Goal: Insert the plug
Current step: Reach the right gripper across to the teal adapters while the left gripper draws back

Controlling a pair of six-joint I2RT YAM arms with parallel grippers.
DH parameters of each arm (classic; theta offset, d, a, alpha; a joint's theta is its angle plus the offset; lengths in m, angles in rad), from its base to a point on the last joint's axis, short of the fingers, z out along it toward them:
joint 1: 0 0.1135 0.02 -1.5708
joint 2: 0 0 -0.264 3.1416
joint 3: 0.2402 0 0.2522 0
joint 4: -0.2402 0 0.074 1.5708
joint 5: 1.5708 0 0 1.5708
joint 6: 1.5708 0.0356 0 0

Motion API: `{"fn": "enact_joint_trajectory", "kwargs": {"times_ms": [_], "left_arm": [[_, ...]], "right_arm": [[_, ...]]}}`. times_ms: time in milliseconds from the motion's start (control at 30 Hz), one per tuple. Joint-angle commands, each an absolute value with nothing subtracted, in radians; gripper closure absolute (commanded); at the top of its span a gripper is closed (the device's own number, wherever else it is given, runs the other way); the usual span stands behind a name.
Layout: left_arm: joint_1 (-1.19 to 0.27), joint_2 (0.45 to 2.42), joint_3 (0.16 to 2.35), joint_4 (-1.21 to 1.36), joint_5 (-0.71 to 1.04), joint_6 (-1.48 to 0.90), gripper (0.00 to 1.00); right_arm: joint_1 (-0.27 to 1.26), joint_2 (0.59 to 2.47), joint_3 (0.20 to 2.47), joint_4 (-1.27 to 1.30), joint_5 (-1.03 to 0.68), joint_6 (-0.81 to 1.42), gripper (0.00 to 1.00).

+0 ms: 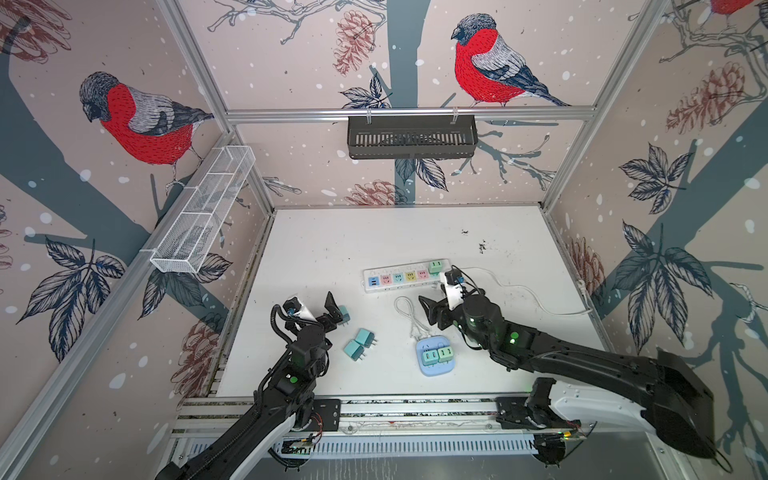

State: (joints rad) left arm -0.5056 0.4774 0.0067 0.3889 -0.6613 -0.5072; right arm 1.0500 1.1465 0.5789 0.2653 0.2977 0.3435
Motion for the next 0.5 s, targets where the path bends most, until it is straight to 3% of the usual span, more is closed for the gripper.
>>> {"fn": "enact_joint_trajectory", "kwargs": {"times_ms": [0, 333, 467], "left_arm": [[-0.502, 0.463, -0.044, 0.434, -0.722, -0.548, 0.03], [-0.492, 0.613, 0.022, 0.407, -0.759, -0.591, 0.03], [-0.421, 0.642, 0.034, 0.393, -0.680, -0.620, 0.03]], "right_arm": [[1.113, 1.233, 0.631, 0.218, 0.334, 0.339, 0.25], [1.201, 1.504, 0.793, 0.196, 0.244, 0.332, 0.32], [1.209, 1.596, 0.859, 0.173, 0.207, 0.326, 0.34]]}}
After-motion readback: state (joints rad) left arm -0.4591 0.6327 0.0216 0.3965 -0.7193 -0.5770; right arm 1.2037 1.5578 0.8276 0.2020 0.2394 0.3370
